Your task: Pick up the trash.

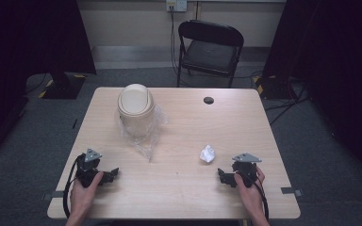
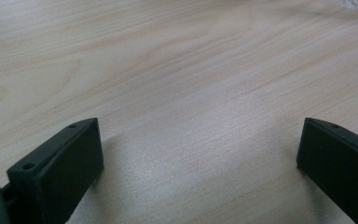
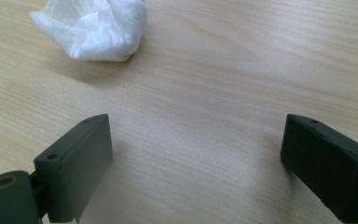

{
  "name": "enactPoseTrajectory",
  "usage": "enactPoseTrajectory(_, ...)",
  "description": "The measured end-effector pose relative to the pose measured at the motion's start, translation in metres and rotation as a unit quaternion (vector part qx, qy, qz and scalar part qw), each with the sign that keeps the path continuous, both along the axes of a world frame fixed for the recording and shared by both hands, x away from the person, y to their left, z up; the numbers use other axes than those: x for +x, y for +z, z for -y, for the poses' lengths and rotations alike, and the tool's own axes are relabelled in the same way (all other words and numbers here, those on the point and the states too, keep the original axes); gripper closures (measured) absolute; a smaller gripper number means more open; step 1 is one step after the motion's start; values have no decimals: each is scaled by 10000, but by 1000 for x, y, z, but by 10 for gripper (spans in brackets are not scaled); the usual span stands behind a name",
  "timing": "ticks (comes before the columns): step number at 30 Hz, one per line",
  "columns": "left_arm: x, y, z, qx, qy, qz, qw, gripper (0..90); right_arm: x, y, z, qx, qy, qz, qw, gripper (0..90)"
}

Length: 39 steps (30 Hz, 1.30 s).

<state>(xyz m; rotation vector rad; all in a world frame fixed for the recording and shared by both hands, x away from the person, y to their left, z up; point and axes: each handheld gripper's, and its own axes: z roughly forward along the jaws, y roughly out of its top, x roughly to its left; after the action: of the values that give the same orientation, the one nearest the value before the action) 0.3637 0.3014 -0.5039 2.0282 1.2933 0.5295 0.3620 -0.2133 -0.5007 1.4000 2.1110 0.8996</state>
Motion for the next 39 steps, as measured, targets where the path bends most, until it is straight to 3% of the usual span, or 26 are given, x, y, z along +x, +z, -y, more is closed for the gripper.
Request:
enactPoseTrajectory(14, 0, 1, 0, 55, 43, 12, 10000, 8, 2, 0, 2, -5, 95, -5, 10000, 82)
enactPoseTrajectory(17, -1, 1, -1, -70, 122, 44, 9999, 48, 2, 0, 2, -14, 105, 1, 9999, 82)
enactPoseTrajectory(19, -4, 1, -2, -1, 179, 92, 9998, 86, 2, 0, 2, -13, 104, 0, 9999, 82)
enactPoseTrajectory(26, -6, 3, -5, -74, 220, 146, 9996, 168, 2, 0, 2, -13, 104, 1, 9999, 82)
enactPoseTrajectory(32, -9, 14, -6, -303, 157, 313, 9989, 160, 2, 0, 2, -12, 104, 1, 9999, 82)
enactPoseTrajectory(39, -4, 28, 0, -294, 30, 455, 9985, 166, 2, 0, 2, -14, 104, 0, 9999, 82)
